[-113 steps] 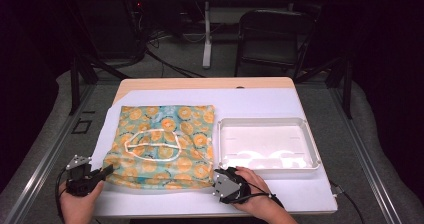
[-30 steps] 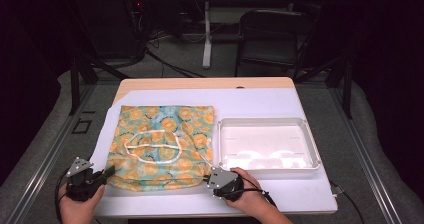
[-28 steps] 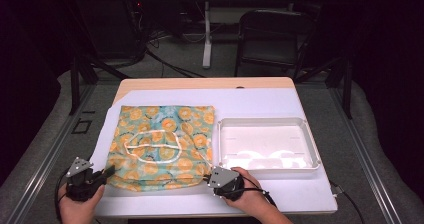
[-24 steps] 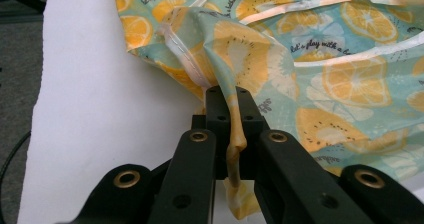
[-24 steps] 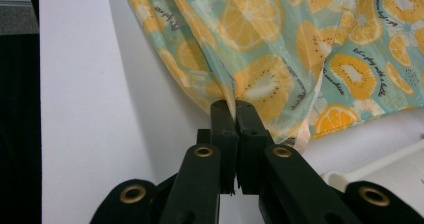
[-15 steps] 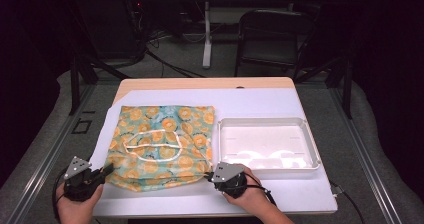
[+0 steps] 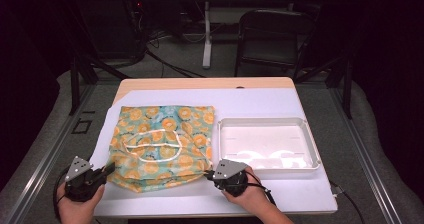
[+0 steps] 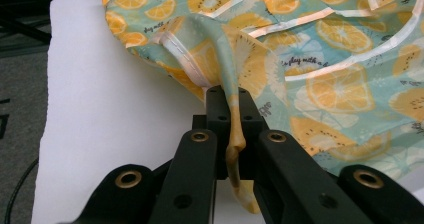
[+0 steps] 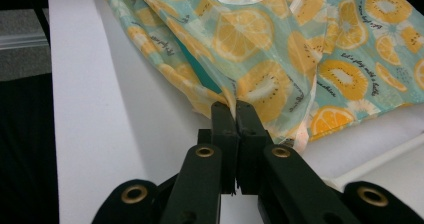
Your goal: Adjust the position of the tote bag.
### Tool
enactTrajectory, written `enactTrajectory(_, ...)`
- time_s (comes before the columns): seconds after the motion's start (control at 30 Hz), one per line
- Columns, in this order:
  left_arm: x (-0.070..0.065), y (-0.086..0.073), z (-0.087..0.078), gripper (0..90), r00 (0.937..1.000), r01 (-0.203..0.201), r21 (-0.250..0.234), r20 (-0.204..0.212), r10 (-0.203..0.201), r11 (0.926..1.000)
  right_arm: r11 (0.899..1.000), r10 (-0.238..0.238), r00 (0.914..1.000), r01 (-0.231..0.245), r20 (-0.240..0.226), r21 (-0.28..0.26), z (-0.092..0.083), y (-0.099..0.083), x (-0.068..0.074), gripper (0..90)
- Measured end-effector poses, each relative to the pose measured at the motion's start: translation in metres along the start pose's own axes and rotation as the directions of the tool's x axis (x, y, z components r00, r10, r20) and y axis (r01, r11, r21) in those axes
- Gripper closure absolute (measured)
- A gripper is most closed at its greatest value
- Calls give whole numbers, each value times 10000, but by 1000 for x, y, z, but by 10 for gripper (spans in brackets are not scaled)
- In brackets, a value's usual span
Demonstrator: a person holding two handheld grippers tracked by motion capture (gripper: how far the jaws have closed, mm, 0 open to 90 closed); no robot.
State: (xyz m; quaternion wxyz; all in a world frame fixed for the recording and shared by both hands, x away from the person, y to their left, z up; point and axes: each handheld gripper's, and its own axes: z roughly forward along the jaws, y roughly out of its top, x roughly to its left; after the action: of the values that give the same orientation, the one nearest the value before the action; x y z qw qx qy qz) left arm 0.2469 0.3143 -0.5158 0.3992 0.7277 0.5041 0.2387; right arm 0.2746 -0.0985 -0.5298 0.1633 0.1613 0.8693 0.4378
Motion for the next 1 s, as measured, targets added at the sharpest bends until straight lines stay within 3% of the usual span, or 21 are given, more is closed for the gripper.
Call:
enactTrajectory(0.53,-7,11,-7,888,9989,-474,-487,-48,473,9977,9982,547,9985,-546,58,-247,-5,11,-6,894)
enactTrajectory(1.0,-11,29,-1,887,9928,-1196,-482,-155,1189,9917,9946,1013,9945,-1019,-251,-216,-2,20,-15,895)
